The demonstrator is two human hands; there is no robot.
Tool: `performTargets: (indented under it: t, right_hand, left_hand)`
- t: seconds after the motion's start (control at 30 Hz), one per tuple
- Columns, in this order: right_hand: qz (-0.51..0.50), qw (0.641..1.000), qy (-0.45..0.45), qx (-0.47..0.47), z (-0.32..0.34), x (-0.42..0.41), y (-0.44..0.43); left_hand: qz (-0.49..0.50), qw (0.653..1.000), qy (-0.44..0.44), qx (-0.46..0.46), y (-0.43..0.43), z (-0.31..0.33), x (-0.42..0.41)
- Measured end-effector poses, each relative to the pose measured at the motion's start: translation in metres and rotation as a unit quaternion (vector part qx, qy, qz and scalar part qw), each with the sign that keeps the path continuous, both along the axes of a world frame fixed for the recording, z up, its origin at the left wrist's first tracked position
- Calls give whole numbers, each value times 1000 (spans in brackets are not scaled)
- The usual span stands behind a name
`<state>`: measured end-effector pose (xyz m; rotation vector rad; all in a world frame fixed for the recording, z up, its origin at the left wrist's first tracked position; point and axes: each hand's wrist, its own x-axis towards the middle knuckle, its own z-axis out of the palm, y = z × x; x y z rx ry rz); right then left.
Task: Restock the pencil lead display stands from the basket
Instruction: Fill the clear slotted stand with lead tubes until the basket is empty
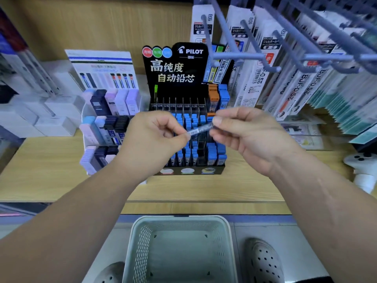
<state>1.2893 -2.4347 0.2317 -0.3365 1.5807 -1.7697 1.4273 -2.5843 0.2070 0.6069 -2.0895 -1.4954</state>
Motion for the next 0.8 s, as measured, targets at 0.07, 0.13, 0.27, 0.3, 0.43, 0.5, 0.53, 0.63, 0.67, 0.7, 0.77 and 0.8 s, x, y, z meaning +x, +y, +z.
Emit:
performTargets:
  t: [0.07,0.13,0.27,0.3,0.43,0.5,0.53,0.63,0.67,0.7,0.77,0.8]
  right_hand:
    - [-16,999,10,-41,3,0,-2]
    - [-34,996,68,-38,6,-1,-5]
    - [-74,973,217,24,10,-16,-3]
    - [-70,965,247,45,10,-20,-2]
    - [-40,927,355,116,2,-18,-4]
    - [-33,906,402,126,-3,-16,-8]
    - [-33,899,418,128,-5,-17,-10]
    - [-15,888,437,143,-12,-19,-14]
    - [-7,885,442,148,-14,-19,-15]
    - [-2,881,449,150,-17,-19,-16]
    - [-3,873,464,151,-22,-19,-17]
    - [-5,866,476,153,-24,-18,-18]
  left_hand:
    - [14,1000,9,-4,3,0,-3]
    - [13,1000,10,-21,4,-2,-5]
    - [27,969,5,-247,3,-7,-3]
    - [34,945,5,-326,1,-10,-4]
    - [81,902,-21,-424,-2,-20,-14]
    - [98,901,-34,-421,-1,-20,-22]
    - [102,903,-41,-415,-1,-20,-27]
    - [102,899,-66,-420,-3,-21,-38]
    - [101,898,-72,-422,-3,-22,-40]
    - [100,898,-75,-422,-4,-24,-41]
    - [100,900,-75,-418,-6,-26,-43]
    - [100,901,-75,-414,-6,-26,-43]
